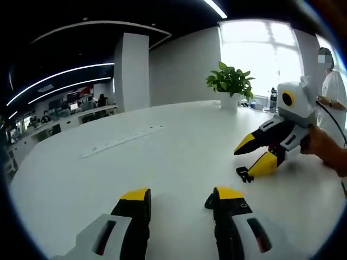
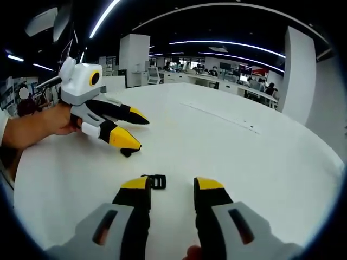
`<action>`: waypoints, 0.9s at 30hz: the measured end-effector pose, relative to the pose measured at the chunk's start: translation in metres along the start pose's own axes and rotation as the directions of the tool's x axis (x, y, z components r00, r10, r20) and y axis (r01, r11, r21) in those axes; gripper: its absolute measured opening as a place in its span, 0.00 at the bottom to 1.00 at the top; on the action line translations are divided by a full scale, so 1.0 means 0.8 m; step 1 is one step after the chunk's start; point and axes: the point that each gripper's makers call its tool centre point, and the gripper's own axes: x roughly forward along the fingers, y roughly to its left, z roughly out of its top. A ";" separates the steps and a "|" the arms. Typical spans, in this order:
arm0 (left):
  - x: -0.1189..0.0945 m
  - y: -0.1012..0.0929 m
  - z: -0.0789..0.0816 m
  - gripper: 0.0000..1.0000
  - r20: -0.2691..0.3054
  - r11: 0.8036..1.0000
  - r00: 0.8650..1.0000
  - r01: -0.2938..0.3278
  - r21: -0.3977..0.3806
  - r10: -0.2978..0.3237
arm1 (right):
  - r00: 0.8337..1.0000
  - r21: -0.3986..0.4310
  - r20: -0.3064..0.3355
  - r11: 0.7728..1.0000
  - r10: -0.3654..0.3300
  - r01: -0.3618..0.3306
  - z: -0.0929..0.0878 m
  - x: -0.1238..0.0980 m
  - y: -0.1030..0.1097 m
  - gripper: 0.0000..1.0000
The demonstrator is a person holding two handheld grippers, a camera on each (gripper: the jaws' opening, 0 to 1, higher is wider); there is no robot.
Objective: Snap the two parts of the plastic buckle together until the buckle closes and remains connected.
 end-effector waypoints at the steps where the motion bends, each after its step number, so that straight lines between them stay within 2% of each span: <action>1: -0.002 0.000 -0.001 0.46 0.000 1.000 1.000 -0.002 -0.001 0.002 | 1.000 0.000 0.000 1.000 0.001 -0.001 0.000 0.000 0.000 0.31; 20: -0.014 -0.006 -0.007 0.46 -0.014 1.000 1.000 -0.009 0.014 0.009 | 1.000 0.000 0.002 1.000 -0.001 0.001 0.000 0.000 -0.001 0.32; 27: -0.036 -0.004 0.001 0.46 0.011 1.000 1.000 0.004 0.007 -0.004 | 1.000 0.003 0.005 1.000 0.001 -0.001 0.001 0.004 -0.010 0.32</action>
